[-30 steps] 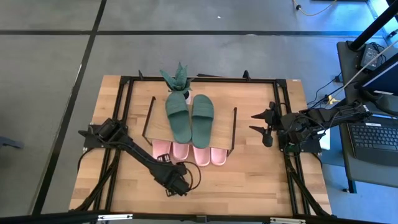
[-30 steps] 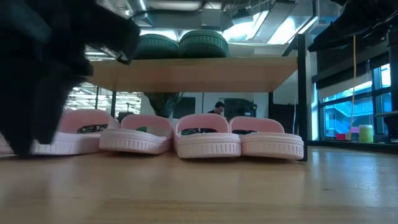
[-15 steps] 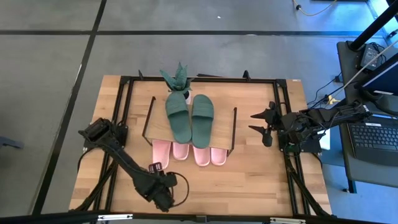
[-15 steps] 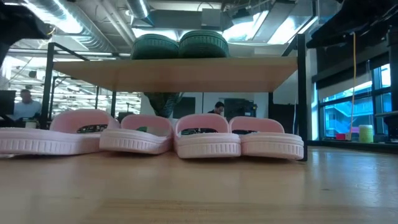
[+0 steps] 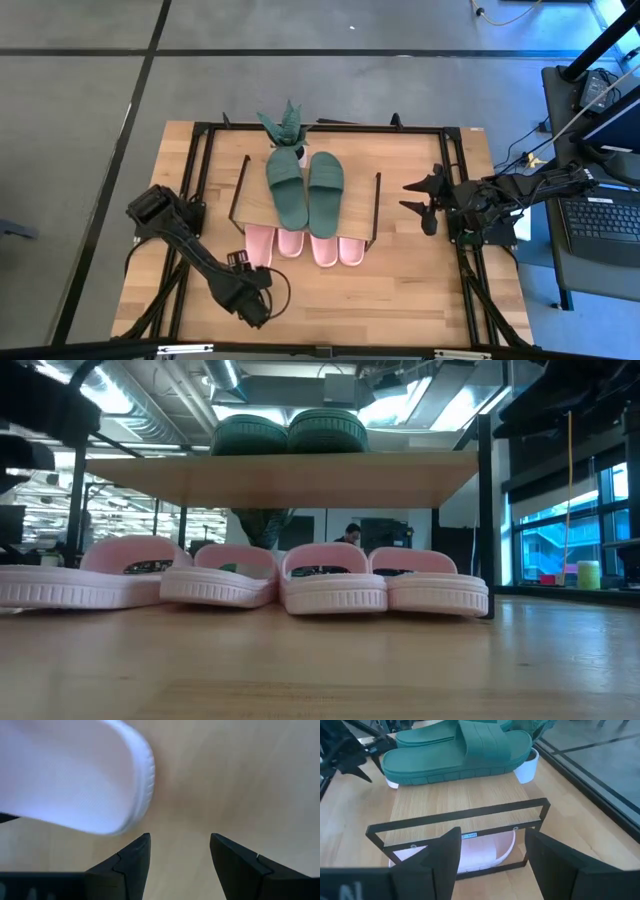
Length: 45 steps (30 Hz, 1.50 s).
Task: Pick and place slides into the shelf
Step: Put the pink slide under the shelf, then return to Home Position
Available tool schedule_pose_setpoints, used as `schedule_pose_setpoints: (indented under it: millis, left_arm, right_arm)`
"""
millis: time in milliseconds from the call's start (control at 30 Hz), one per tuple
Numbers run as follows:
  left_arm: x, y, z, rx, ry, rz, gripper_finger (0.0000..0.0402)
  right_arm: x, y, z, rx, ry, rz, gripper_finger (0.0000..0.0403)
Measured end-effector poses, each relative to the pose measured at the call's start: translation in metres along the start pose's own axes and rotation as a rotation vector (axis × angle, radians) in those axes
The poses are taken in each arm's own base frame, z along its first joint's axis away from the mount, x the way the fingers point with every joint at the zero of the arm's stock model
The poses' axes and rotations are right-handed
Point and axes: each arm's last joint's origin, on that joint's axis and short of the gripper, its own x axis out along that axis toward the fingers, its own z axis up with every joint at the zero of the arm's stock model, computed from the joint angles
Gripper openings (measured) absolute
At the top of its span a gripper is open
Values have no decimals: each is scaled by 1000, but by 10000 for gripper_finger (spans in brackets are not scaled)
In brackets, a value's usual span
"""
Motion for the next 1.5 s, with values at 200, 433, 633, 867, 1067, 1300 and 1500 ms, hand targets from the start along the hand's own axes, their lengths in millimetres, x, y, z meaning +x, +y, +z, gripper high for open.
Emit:
schedule_pose_setpoints:
  millis: [200, 433, 633, 867, 1067, 1300, 1500]
  left_arm:
    - [7, 8, -5, -2, -54, -56, 196]
    - [11, 16, -4, -4, -73, -23, 196]
    - [17, 22, 1, -19, -64, -11, 196]
    - [20, 30, 7, -9, -77, 33, 196]
    - [23, 41, 18, -25, -115, 111, 196]
    - [24, 47, 22, 4, -93, 132, 196]
    - [18, 45, 15, 17, -60, 107, 196]
  right_arm:
    - [0, 0, 0, 22, -4, 1, 220]
    - [0, 0, 1, 23, -13, 4, 220]
    - [0, 0, 1, 1, -13, 4, 220]
    - [0, 0, 1, -3, -13, 3, 220]
    - [0, 0, 1, -3, -13, 3, 220]
    - [0, 0, 1, -3, -13, 3, 220]
    - [0, 0, 2, -2, -18, -11, 220]
